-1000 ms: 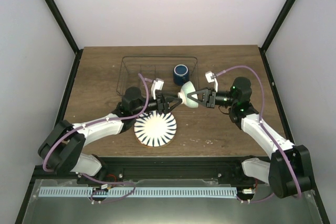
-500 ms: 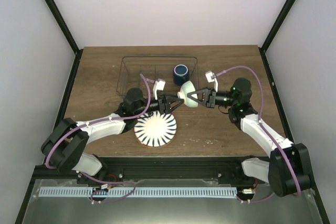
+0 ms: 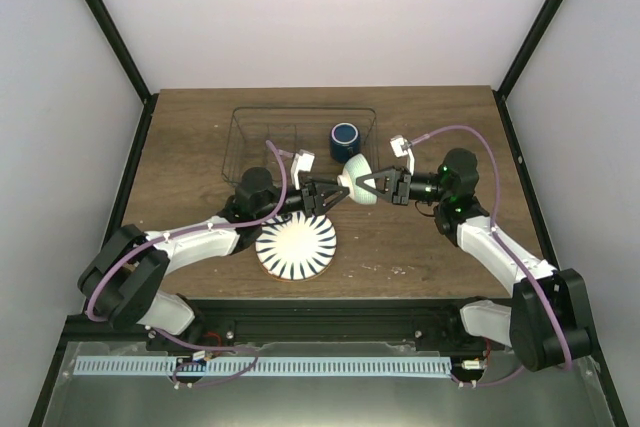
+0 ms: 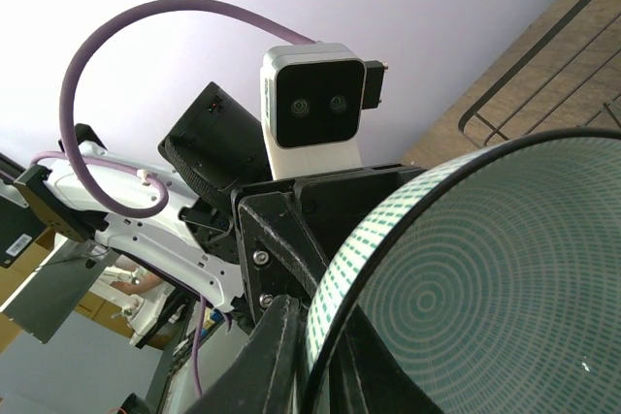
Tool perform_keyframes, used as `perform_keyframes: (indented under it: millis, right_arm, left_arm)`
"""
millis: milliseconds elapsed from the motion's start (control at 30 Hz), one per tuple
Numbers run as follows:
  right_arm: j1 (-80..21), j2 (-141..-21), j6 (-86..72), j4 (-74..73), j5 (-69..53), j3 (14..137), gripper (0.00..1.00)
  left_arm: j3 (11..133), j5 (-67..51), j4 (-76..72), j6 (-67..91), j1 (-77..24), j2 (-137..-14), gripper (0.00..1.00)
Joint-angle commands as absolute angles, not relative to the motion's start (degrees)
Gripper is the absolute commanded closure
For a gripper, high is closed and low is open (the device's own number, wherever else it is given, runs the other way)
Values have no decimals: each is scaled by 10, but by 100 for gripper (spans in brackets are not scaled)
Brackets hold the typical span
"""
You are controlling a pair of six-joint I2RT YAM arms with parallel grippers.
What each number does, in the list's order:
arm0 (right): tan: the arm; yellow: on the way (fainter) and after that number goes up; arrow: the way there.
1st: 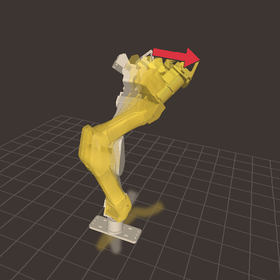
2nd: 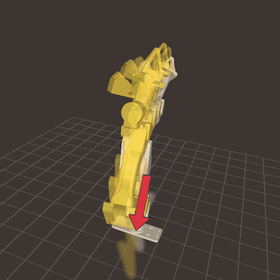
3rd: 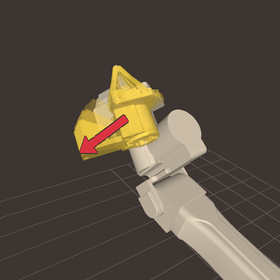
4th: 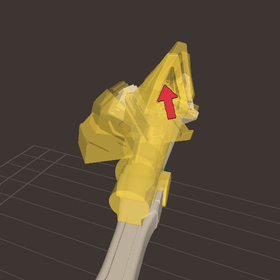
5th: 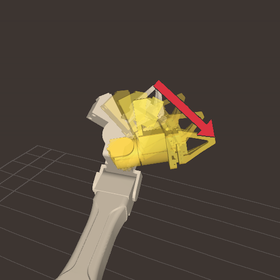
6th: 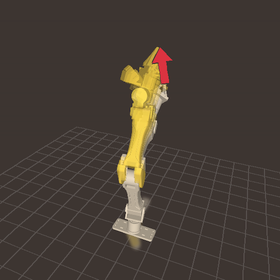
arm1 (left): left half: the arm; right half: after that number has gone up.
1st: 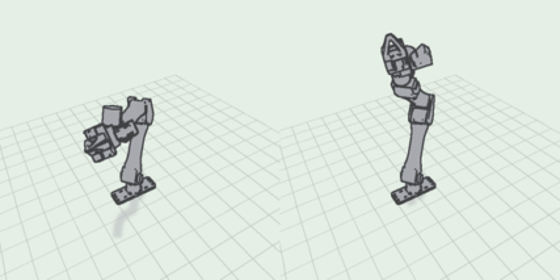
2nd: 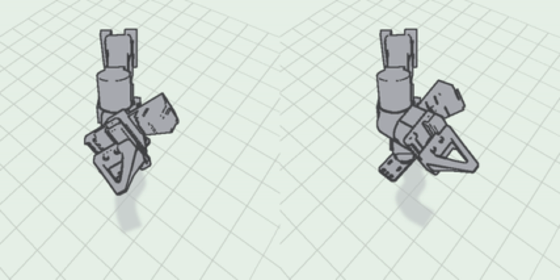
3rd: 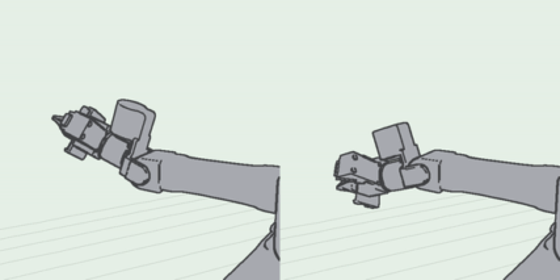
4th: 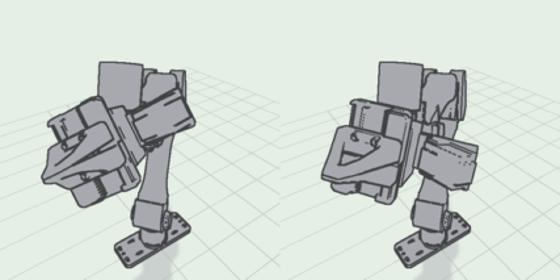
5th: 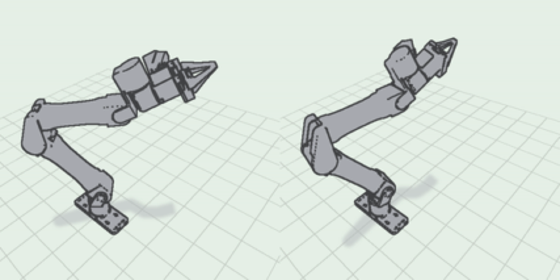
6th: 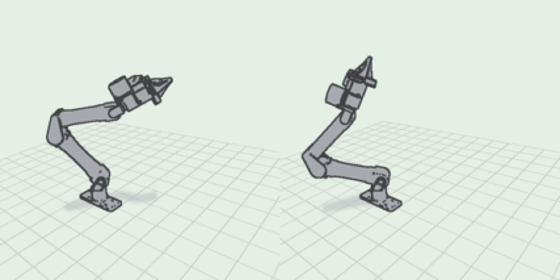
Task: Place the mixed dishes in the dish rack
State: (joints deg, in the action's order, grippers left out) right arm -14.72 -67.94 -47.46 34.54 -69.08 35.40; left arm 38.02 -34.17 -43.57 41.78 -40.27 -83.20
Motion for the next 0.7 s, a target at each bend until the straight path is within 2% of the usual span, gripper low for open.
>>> perform_keyframes:
  millis: [0, 333, 667]
  right_arm:
    - [-151, -679, -471, 377, -691, 354, 97]
    - [-152, -689, -472, 385, -696, 349, 97]
    - [-152, -705, -466, 387, -696, 339, 95]
  left_arm:
    - [392, -350, -460, 415, -407, -834, 47]
    - [385, -347, -494, 425, -407, -844, 60]
    - [378, -344, -519, 430, -407, -855, 79]
